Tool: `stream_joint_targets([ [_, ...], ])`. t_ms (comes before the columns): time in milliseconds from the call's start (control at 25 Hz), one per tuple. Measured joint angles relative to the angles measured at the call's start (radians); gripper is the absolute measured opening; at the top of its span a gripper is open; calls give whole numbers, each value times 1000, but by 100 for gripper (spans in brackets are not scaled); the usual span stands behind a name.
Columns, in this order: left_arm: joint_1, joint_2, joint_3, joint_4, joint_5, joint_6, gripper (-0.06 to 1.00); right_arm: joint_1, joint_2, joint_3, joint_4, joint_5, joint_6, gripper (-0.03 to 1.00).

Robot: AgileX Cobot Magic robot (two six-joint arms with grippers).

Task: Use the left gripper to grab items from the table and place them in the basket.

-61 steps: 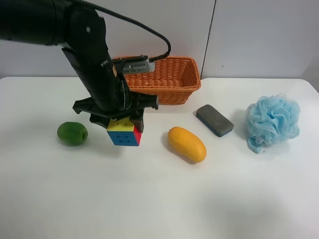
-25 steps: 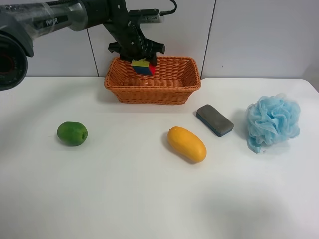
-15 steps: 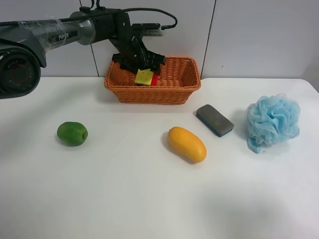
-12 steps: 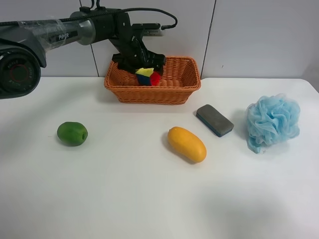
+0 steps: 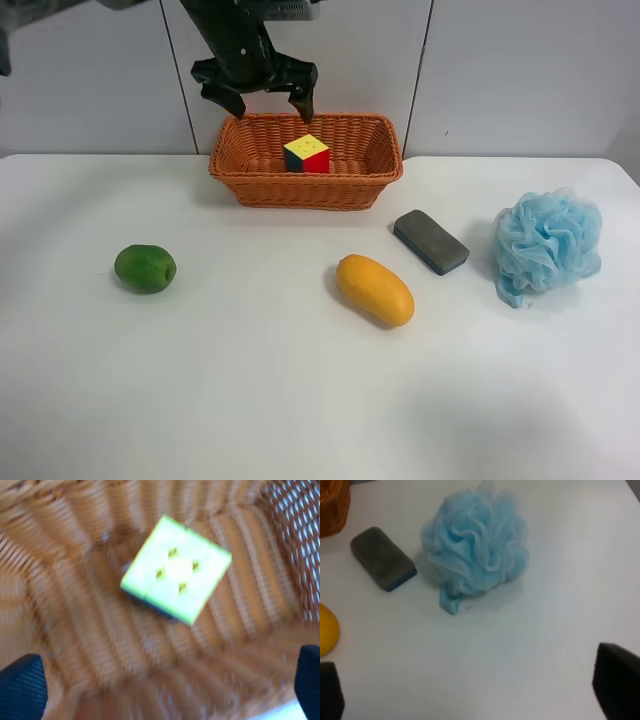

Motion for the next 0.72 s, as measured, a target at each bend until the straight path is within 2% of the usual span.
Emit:
stream_joint_targets([
  [120,0,-58,0,5,120,2,99,0,0,0,0,0,0,99],
  [360,24,-164,69,-35,145,86,99,0,0,0,0,0,0,99],
  [600,37,-359,332,-52,141,158,99,0,0,0,0,0,0,99],
  [720,57,-510,556,-84,65,186,99,0,0,0,0,0,0,99],
])
